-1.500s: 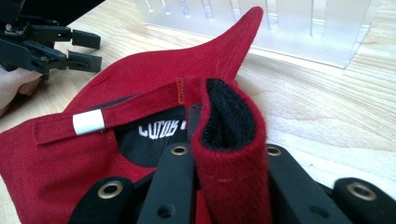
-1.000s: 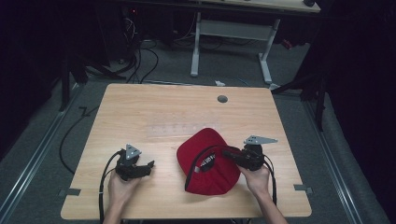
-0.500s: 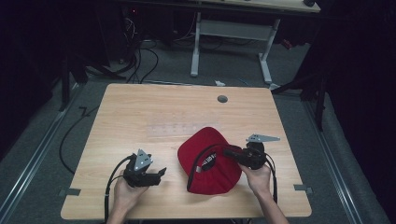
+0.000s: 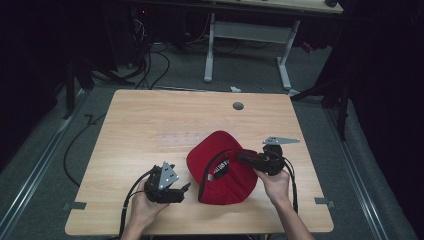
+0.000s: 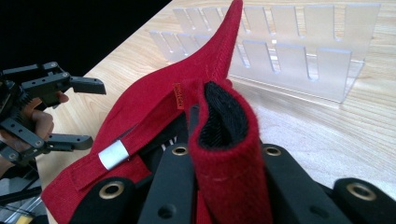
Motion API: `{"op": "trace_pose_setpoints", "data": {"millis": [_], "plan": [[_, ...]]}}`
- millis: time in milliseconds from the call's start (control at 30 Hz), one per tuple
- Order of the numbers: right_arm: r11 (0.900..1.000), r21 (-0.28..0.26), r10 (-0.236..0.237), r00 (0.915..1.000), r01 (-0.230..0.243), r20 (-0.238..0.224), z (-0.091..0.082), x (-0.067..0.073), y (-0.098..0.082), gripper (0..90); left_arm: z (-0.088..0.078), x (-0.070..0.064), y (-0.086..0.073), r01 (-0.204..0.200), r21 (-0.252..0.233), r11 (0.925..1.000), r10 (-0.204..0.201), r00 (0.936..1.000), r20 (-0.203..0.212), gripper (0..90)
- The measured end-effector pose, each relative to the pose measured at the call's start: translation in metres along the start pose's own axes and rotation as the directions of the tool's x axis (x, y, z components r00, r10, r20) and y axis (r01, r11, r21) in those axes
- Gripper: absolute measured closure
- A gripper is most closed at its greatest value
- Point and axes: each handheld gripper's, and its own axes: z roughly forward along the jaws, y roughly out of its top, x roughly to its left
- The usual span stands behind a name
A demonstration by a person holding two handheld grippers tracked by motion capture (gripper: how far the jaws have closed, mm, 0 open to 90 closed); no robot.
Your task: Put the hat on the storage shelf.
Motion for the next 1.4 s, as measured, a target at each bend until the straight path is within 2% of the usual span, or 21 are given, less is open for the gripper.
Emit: {"op": "trace_pose_setpoints", "data": {"millis": [233, 400, 533, 767, 900, 933, 1033, 1167, 1300, 1400], "plan": [[0.999, 0.030, 0.023, 0.9994, -0.023, -0.026, 0.006, 0.001, 0.004, 83.2, 0.004, -0.008, -0.001, -0.035, 0.007, 0.9994, 0.035, 0.9994, 0.009, 18.9], [0.999, 0.040, 0.029, 0.9990, -0.028, -0.033, 0.005, 0.002, 0.004, 83.1, 0.003, -0.008, -0.003, -0.039, 0.013, 0.9992, 0.039, 0.9992, 0.010, 17.9], [0.999, 0.043, 0.034, 0.9983, -0.032, -0.048, 0.003, 0.003, 0.005, 83.1, 0.003, -0.009, -0.007, -0.070, 0.022, 0.9973, 0.070, 0.9975, 0.003, 18.9], [0.998, 0.047, 0.039, 0.9977, -0.037, -0.056, 0.003, 0.006, 0.009, 83.1, 0.004, -0.014, -0.005, -0.077, 0.002, 0.9970, 0.077, 0.9969, 0.017, 18.3], [0.997, 0.057, 0.049, 0.9966, -0.045, -0.067, 0.007, 0.006, 0.009, 83.1, 0.006, -0.016, -0.004, -0.082, 0.009, 0.9966, 0.082, 0.9963, 0.026, 17.9], [0.997, 0.060, 0.055, 0.9962, -0.051, -0.067, 0.008, 0.007, 0.009, 83.1, 0.007, -0.017, -0.003, -0.080, 0.008, 0.9968, 0.079, 0.9966, 0.022, 17.5], [0.996, 0.076, 0.061, 0.9965, -0.057, -0.057, 0.009, 0.009, 0.010, 83.0, 0.006, -0.020, -0.001, -0.107, 0.009, 0.9943, 0.106, 0.9942, 0.015, 16.1], [0.995, 0.089, 0.040, 0.9983, -0.037, -0.041, 0.008, 0.015, 0.014, 82.9, 0.006, -0.020, 0.003, -0.115, -0.014, 0.9933, 0.115, 0.9934, 0.007, 16.8], [0.995, 0.093, 0.044, 0.9980, -0.039, -0.045, 0.010, 0.018, 0.014, 82.8, 0.006, -0.017, 0.004, -0.137, -0.030, 0.9901, 0.137, 0.9904, -0.019, 20.6], [0.992, 0.111, 0.060, 0.9962, -0.052, -0.064, 0.014, 0.018, 0.013, 82.7, 0.006, -0.015, 0.004, -0.149, -0.045, 0.9878, 0.147, 0.9877, -0.055, 28.1]]}}
